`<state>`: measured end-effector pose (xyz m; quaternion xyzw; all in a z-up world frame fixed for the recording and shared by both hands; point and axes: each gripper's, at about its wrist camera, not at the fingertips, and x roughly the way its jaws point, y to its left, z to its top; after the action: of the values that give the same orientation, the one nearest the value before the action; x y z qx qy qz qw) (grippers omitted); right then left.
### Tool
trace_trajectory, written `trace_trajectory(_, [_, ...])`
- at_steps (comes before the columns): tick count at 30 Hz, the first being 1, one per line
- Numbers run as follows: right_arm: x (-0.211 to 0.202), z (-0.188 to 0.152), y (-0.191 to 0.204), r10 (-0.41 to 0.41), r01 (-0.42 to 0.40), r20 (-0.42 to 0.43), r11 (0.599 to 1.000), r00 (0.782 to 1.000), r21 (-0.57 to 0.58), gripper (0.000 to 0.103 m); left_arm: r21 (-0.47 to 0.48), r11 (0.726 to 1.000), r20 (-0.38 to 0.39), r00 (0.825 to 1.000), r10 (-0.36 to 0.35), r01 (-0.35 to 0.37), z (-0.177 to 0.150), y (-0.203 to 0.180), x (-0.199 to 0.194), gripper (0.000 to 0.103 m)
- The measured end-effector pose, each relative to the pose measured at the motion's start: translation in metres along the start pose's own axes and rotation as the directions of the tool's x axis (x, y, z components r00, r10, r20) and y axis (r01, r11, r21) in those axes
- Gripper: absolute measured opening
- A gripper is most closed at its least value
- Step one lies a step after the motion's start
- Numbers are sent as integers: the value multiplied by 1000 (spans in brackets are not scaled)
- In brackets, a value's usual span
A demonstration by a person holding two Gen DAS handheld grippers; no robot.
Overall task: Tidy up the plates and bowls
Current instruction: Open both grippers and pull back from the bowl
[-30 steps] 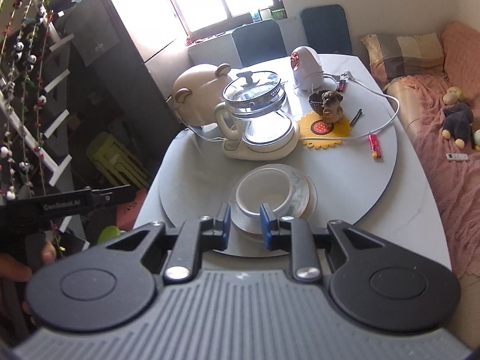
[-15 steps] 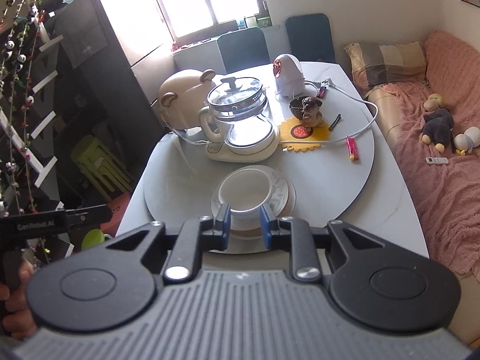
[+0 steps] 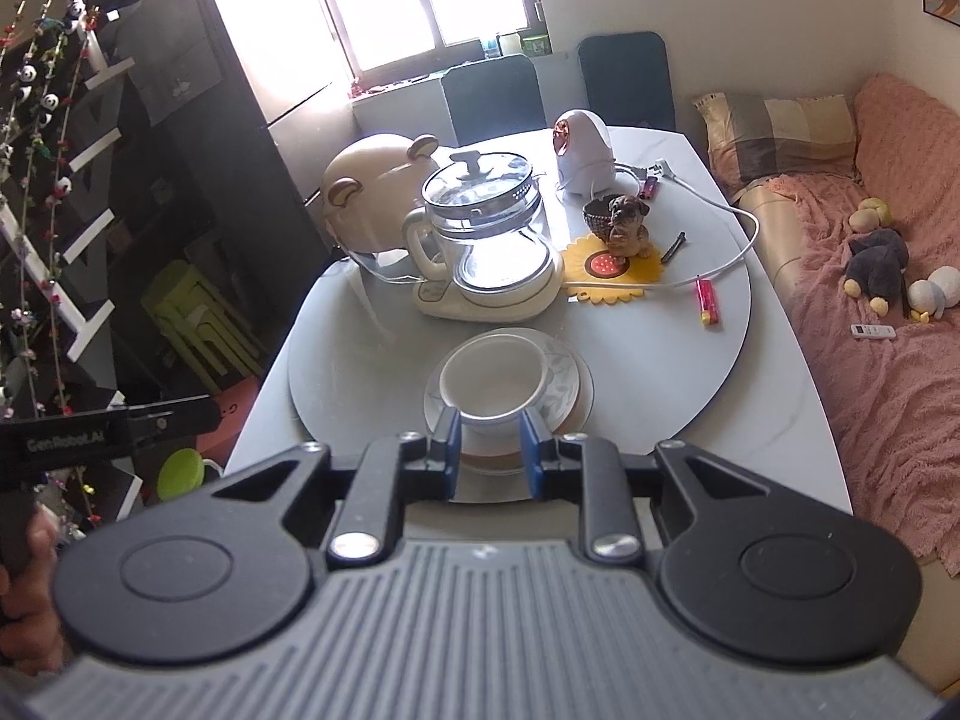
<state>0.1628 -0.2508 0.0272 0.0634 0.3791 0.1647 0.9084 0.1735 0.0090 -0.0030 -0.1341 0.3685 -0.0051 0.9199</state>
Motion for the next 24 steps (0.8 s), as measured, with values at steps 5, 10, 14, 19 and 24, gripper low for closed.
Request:
trace_trajectory(5, [-1, -1, 0, -3, 3, -1, 1000, 1000, -2, 26, 8, 1000, 10, 1000, 3, -3, 0, -3, -2, 48])
trace_trajectory(10, [3, -1, 0, -1, 1, -12, 1000, 1000, -6, 26, 20, 1000, 20, 1000, 9, -9, -1, -4, -4, 48])
trace_trajectory(14, [0, -1, 0, -13, 13, -4, 1000, 1000, -19, 26, 22, 1000, 36, 999, 16, -17, -1, -4, -7, 50])
trace_trajectory(19, [0, 0, 1, -18, 18, -11, 999, 1000, -35, 26, 46, 999, 51, 999, 18, -21, -2, -8, -9, 61])
trace_trajectory(24, [2, 1, 6, -29, 29, -15, 998, 999, -52, 69, 67, 997, 58, 998, 30, -34, 1, -8, -9, 77])
